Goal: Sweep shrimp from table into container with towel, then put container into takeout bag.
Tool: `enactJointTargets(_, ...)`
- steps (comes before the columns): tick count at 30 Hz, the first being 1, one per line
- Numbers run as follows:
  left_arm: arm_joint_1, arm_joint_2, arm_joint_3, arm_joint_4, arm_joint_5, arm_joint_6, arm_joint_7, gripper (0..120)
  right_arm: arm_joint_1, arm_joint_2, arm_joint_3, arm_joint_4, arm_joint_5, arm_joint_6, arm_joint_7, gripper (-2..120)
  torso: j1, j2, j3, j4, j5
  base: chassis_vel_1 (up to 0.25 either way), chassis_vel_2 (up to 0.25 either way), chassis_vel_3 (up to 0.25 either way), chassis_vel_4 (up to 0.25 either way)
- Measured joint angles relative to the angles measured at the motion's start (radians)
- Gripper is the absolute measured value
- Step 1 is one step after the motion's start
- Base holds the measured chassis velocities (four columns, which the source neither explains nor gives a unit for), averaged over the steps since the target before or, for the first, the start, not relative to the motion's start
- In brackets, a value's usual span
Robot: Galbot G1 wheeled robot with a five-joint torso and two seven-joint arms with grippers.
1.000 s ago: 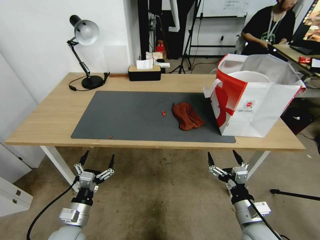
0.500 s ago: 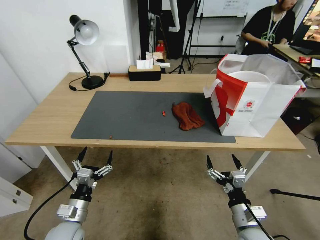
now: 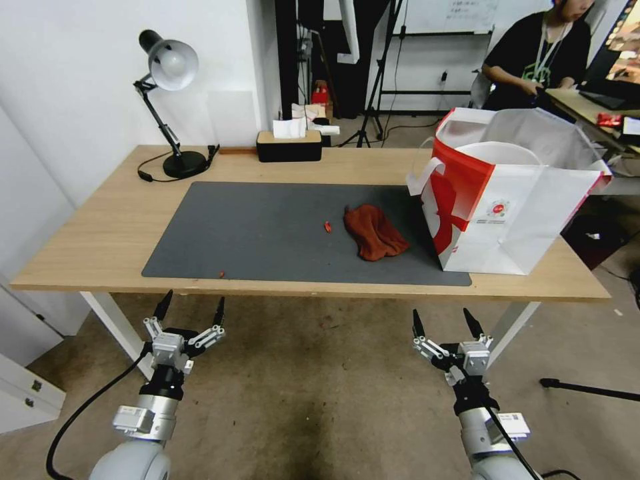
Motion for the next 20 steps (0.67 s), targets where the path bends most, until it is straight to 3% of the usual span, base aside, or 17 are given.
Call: enactJointTargets(20,0.005,-0.013,-0.012,-0.003,-0.003,0.000,-0.001,100,0.004,0.008,0.004,-0.003,0.000,-0.001,0.001,100,0.000,0.000,0.000,0.0000,0.0000,0.000,0.000,0.000,0.000)
